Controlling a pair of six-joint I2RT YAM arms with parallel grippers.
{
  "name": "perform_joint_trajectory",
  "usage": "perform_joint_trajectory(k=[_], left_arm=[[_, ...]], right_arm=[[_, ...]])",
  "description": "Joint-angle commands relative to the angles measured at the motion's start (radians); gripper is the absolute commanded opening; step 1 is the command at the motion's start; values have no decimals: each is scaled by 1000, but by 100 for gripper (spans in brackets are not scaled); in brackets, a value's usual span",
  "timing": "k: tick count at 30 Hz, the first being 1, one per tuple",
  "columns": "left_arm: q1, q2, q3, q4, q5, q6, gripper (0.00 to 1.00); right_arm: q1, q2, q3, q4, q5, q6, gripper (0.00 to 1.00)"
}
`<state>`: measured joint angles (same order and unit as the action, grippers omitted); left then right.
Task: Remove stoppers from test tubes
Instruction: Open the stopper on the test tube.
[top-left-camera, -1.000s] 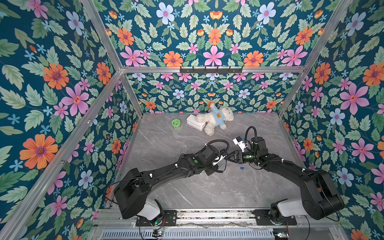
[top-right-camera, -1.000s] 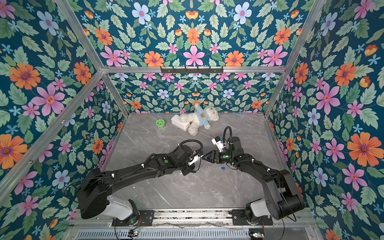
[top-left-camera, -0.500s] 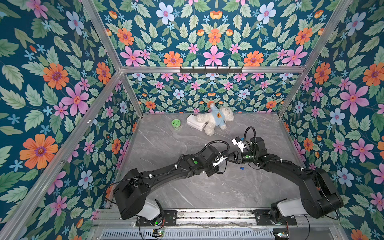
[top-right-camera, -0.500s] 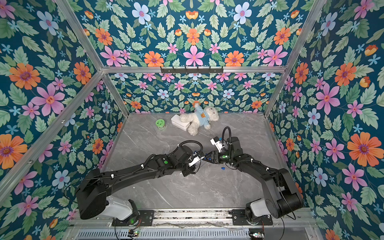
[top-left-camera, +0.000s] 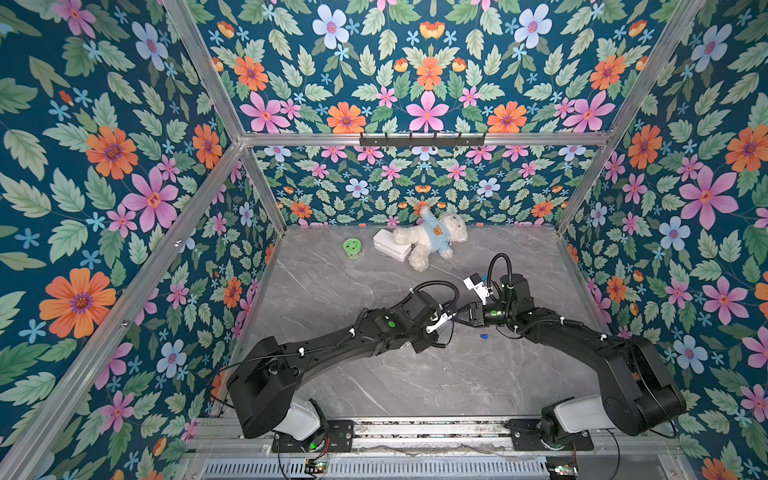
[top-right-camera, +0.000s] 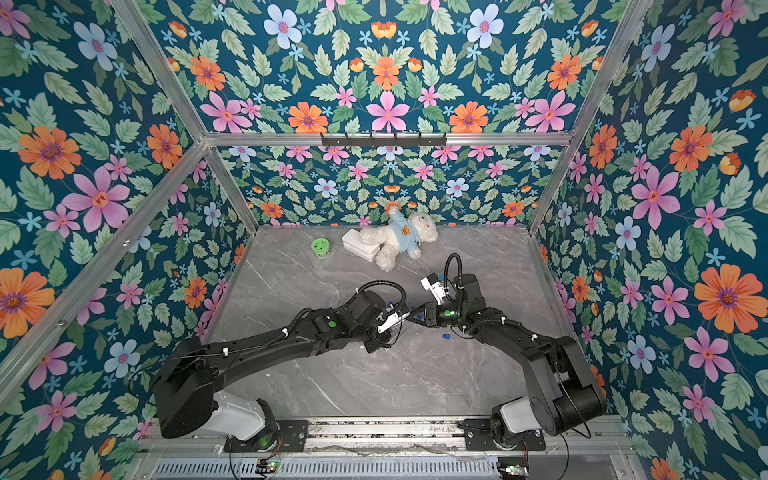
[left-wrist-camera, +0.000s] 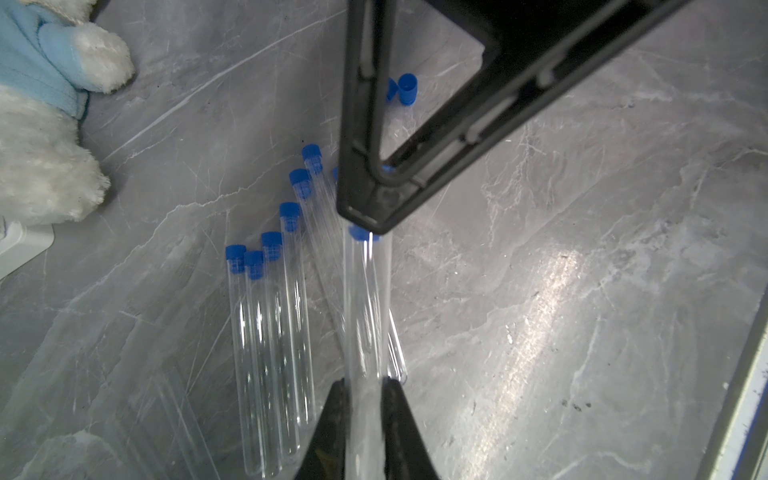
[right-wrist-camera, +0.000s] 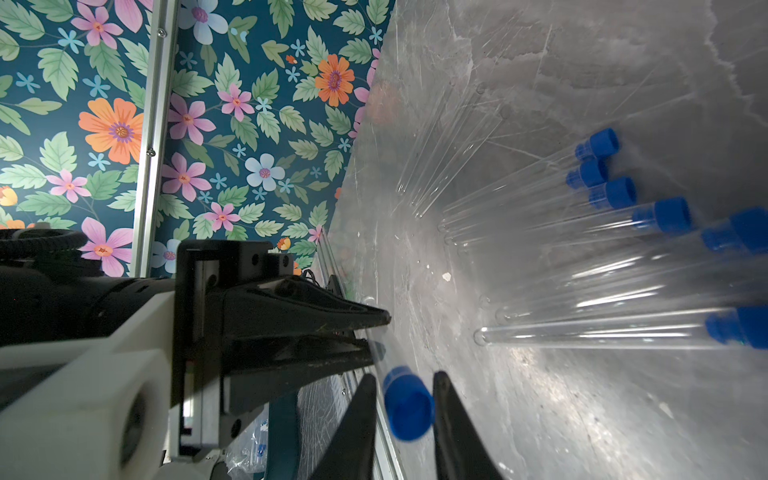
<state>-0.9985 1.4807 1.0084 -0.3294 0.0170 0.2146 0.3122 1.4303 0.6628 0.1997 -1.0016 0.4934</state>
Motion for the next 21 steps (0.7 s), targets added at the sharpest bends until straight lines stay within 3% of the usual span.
perform_joint_trajectory(k=[1, 21], left_arm=[[0, 1, 5, 20, 2, 13, 1], [-1, 15, 16, 10, -16, 26, 0]], right_arm=[[2, -1, 8, 3, -7, -12, 23], [1, -11, 26, -46, 15, -37, 3]])
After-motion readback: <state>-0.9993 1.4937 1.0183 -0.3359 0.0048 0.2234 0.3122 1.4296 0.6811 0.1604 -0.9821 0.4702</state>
